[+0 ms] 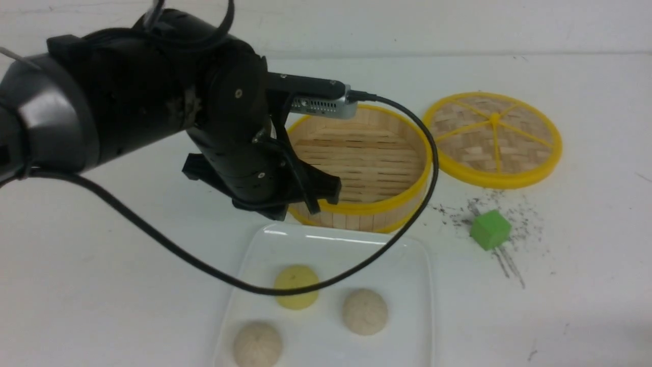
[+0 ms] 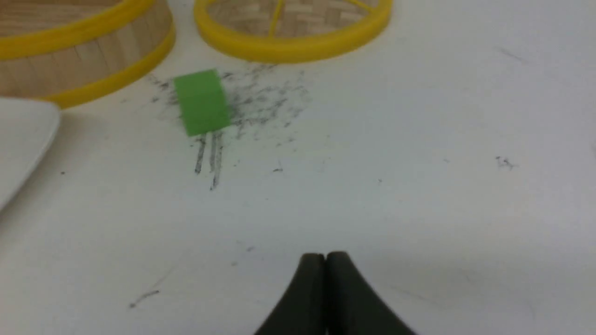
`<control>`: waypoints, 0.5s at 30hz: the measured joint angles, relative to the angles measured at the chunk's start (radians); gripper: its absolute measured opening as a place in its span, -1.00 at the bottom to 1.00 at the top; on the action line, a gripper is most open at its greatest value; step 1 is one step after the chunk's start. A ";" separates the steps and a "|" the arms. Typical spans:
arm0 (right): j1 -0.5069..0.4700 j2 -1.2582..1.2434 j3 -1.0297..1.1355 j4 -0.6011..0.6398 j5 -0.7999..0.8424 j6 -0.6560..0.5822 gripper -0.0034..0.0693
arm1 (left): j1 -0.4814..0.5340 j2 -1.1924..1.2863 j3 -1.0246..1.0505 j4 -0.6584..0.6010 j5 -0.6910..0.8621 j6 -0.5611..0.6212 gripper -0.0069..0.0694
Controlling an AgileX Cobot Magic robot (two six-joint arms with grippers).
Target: Put the steamed buns into the plate on the white tablecloth.
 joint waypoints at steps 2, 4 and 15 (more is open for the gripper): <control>-0.016 0.000 0.002 -0.003 -0.009 0.000 -0.86 | 0.000 -0.020 0.000 0.002 0.012 0.000 -0.77; -0.026 0.000 0.002 -0.003 -0.009 0.000 -0.86 | 0.000 -0.044 0.000 0.009 0.026 0.000 -0.77; -0.035 0.000 0.002 -0.010 -0.009 0.000 -0.82 | 0.000 -0.331 0.000 0.106 0.208 0.004 -0.76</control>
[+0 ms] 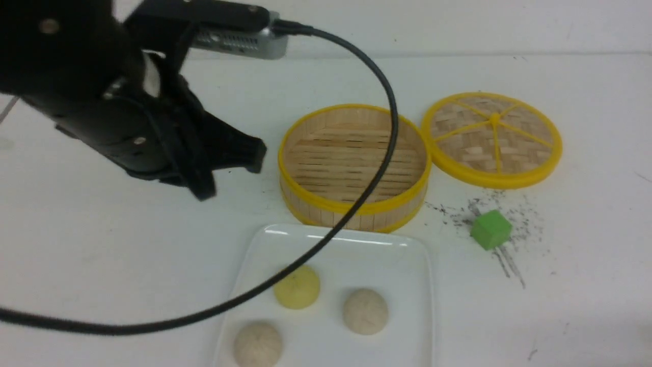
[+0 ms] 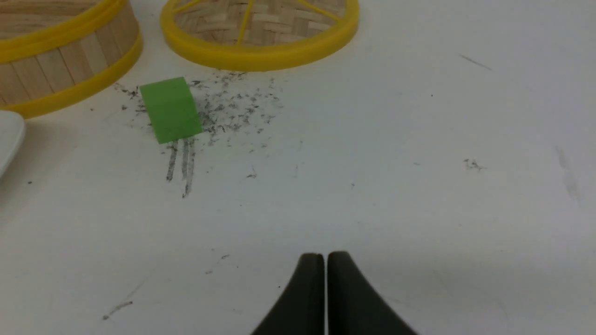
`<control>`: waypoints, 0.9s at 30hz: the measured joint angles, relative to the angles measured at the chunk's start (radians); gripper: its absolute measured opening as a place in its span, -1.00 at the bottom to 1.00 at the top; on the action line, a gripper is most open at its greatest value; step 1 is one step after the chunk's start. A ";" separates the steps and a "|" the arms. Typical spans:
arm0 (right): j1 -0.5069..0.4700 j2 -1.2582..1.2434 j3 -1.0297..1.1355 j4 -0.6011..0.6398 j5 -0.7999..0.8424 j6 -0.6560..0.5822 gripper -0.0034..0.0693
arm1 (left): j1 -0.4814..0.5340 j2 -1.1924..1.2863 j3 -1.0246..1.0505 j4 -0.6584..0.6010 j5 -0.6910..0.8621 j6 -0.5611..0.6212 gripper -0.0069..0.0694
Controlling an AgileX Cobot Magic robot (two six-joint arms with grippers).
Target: Put the steamed buns into the plate on the white tablecloth.
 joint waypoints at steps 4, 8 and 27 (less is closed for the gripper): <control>0.000 0.000 0.000 0.000 0.000 0.000 -0.80 | 0.000 -0.153 0.058 0.023 0.021 -0.031 -0.75; 0.000 0.000 0.000 0.000 0.000 0.000 -0.79 | 0.000 -0.317 0.206 0.034 -0.044 -0.116 -0.74; 0.000 0.000 0.000 -0.002 0.000 0.000 -0.72 | 0.000 -0.745 1.017 0.095 -0.976 -0.457 -0.79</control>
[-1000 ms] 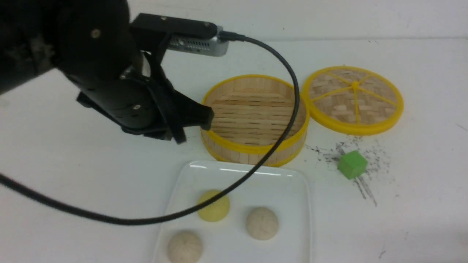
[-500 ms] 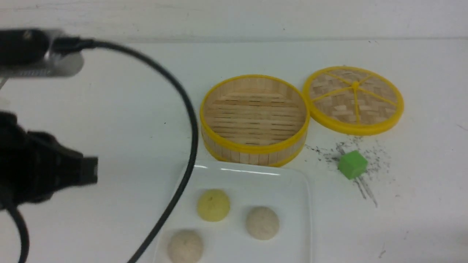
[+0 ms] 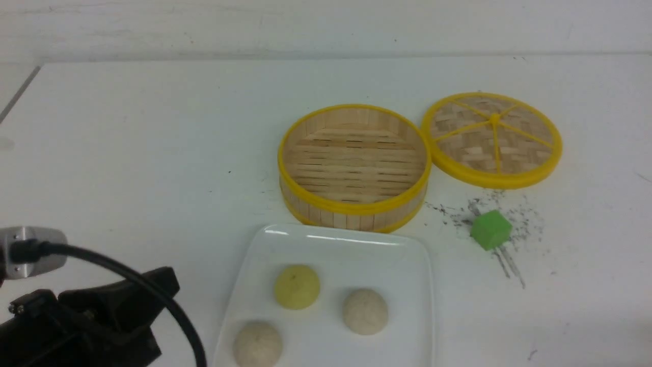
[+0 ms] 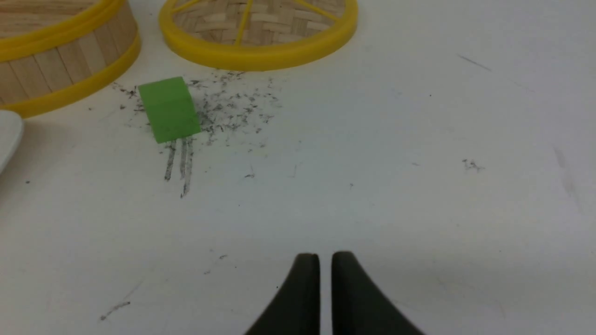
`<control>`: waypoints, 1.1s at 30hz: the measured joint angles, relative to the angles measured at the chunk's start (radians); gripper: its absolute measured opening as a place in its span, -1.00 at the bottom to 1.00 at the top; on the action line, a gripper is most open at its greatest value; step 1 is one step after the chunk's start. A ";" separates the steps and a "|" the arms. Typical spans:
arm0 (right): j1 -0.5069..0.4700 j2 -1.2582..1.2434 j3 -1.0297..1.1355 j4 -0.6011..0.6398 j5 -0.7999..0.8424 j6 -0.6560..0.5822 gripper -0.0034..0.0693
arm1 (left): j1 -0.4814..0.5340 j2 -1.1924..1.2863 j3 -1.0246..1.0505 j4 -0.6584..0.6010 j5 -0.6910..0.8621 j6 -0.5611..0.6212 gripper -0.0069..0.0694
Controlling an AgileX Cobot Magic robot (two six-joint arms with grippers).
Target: Put the steamed buns into the plate on the white tablecloth.
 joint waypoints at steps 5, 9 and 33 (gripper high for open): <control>0.000 0.000 0.000 -0.001 0.000 -0.003 -0.70 | 0.000 0.000 0.000 0.025 0.051 -0.003 -0.79; 0.000 0.000 0.000 -0.001 0.001 -0.004 -0.68 | 0.000 0.000 0.000 0.032 0.090 -0.003 -0.77; -0.001 0.000 0.000 -0.001 0.001 -0.007 -0.59 | 0.519 -0.392 0.300 -0.253 0.154 0.692 -0.73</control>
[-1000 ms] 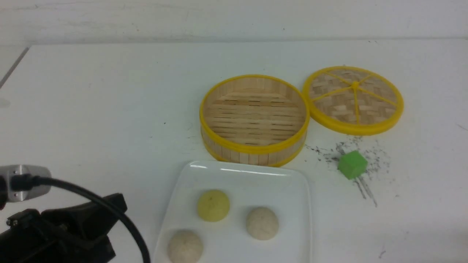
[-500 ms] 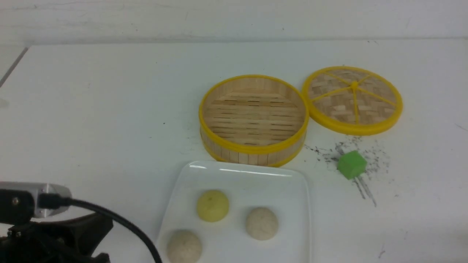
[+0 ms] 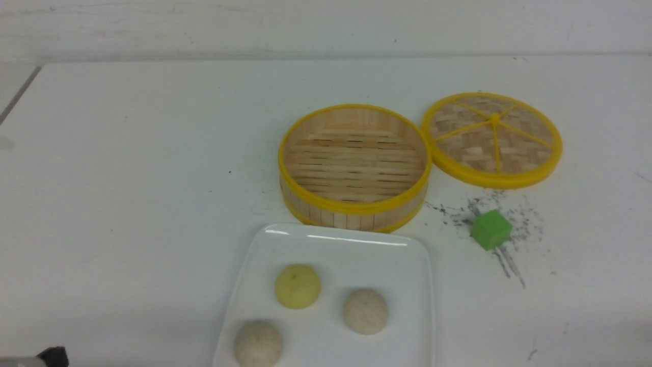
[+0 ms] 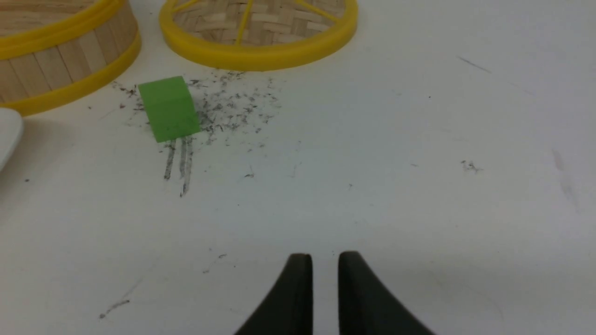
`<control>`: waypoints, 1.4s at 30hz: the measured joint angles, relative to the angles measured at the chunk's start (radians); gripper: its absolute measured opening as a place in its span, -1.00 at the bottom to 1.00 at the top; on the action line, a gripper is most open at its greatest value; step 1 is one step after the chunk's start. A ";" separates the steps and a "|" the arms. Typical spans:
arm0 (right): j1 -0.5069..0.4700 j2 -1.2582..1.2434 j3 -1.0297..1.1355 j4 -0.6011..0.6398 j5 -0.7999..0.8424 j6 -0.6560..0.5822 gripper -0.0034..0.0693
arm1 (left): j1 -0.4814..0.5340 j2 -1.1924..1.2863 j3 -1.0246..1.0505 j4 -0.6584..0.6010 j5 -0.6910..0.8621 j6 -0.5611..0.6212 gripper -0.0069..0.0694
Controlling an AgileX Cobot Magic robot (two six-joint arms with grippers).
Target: Put the steamed buns into the plate on the white tablecloth.
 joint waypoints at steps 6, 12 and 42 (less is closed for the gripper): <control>0.000 0.000 0.000 0.000 0.000 0.000 -0.56 | 0.049 -0.152 0.038 0.016 0.052 -0.030 -0.72; 0.000 0.000 0.000 0.000 0.000 0.000 -0.54 | 0.049 -0.158 0.037 0.037 0.061 -0.032 -0.70; 0.000 0.000 0.000 0.000 0.000 -0.001 -0.45 | 0.049 -0.158 0.037 0.102 0.065 -0.033 -0.62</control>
